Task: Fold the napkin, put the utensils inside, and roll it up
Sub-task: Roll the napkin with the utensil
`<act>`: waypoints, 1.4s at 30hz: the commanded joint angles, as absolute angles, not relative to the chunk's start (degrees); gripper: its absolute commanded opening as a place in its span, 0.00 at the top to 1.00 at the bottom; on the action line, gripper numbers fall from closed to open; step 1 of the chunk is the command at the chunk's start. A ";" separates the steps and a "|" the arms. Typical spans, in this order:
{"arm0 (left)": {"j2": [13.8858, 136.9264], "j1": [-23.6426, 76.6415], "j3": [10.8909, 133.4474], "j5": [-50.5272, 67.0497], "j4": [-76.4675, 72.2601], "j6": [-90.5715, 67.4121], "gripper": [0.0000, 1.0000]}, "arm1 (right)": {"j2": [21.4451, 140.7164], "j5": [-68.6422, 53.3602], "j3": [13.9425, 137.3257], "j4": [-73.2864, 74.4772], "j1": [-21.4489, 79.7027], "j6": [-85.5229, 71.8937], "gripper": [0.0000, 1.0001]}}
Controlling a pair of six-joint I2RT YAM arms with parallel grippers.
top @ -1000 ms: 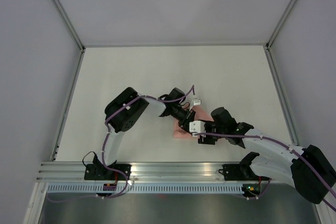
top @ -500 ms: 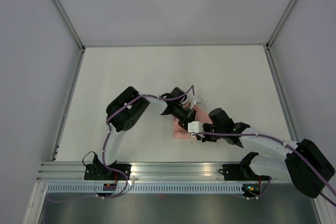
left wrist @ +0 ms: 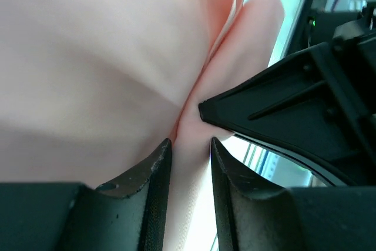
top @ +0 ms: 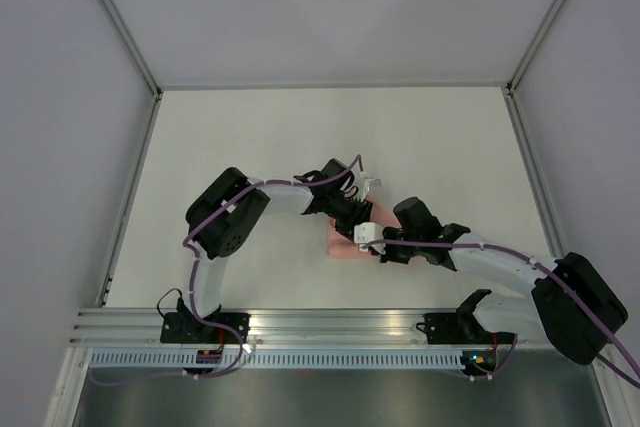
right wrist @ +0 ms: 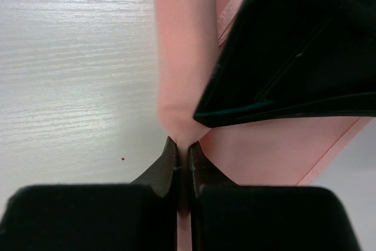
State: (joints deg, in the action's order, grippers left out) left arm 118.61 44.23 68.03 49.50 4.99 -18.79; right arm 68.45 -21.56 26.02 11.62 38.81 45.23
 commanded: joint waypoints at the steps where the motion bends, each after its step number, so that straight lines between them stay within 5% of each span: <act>1: 111.46 42.02 68.12 40.26 4.83 -18.46 0.62 | 71.45 -25.84 26.54 19.25 37.45 45.53 1.00; 17: 82.98 38.67 43.26 17.16 -17.21 -20.21 0.64 | 94.47 -39.19 45.43 39.09 24.53 57.12 1.00; 24: 75.68 48.21 32.71 3.01 -24.60 -11.71 0.64 | 107.47 -41.39 55.19 48.07 21.27 60.47 0.99; 35: 86.81 70.29 35.41 -15.55 -27.86 14.14 0.55 | 117.94 -42.19 64.42 54.49 18.55 60.82 1.00; 42: 96.58 74.62 39.64 -19.77 -30.49 25.21 0.37 | 120.85 -41.40 66.18 55.20 18.37 60.64 0.99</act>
